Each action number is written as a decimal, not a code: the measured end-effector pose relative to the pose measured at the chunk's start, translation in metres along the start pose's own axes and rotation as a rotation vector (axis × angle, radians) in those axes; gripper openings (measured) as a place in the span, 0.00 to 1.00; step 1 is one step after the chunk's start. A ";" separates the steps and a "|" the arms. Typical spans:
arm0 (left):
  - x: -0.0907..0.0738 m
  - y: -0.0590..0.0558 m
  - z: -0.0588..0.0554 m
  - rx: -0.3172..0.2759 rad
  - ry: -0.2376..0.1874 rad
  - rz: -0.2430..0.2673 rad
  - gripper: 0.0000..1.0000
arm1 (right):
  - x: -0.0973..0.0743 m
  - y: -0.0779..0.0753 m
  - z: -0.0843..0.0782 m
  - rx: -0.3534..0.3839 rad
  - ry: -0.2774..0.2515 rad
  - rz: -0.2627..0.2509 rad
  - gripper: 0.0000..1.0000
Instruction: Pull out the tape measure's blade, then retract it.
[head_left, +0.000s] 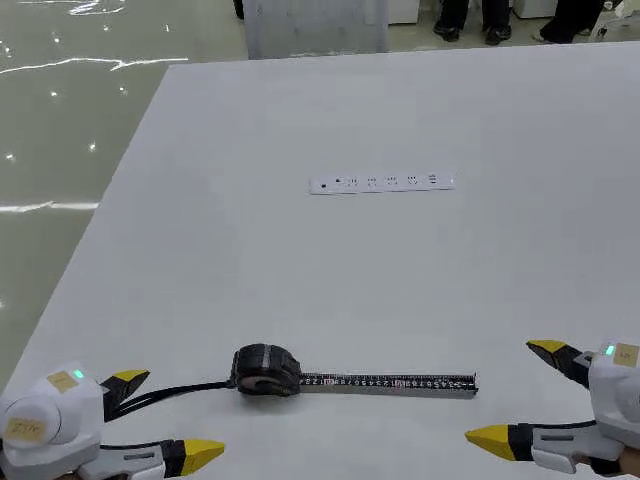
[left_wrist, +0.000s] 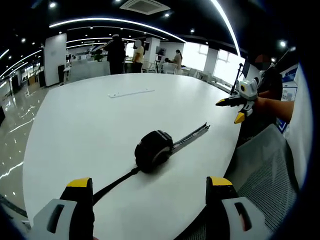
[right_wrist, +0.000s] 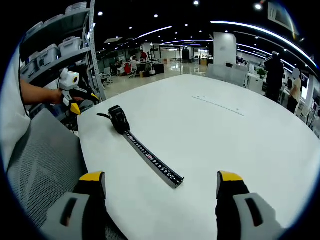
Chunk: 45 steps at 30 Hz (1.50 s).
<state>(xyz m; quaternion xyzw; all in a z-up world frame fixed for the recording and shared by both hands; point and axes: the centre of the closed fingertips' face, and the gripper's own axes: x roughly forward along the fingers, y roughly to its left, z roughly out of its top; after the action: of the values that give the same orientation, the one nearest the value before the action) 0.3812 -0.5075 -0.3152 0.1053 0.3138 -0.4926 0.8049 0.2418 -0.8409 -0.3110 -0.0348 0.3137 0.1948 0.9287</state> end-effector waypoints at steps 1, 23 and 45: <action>-0.002 0.000 -0.002 -0.011 0.000 -0.001 0.90 | -0.002 0.000 -0.001 0.004 0.001 -0.003 0.93; -0.013 -0.010 -0.021 -0.080 -0.026 0.010 0.92 | -0.016 0.011 -0.032 0.045 0.018 -0.043 0.98; -0.017 -0.006 -0.020 -0.073 -0.022 0.017 0.93 | -0.012 0.013 -0.032 0.043 0.013 -0.032 0.96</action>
<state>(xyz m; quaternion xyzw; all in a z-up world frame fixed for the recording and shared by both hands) 0.3629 -0.4886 -0.3193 0.0730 0.3217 -0.4749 0.8159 0.2098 -0.8395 -0.3285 -0.0209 0.3231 0.1731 0.9302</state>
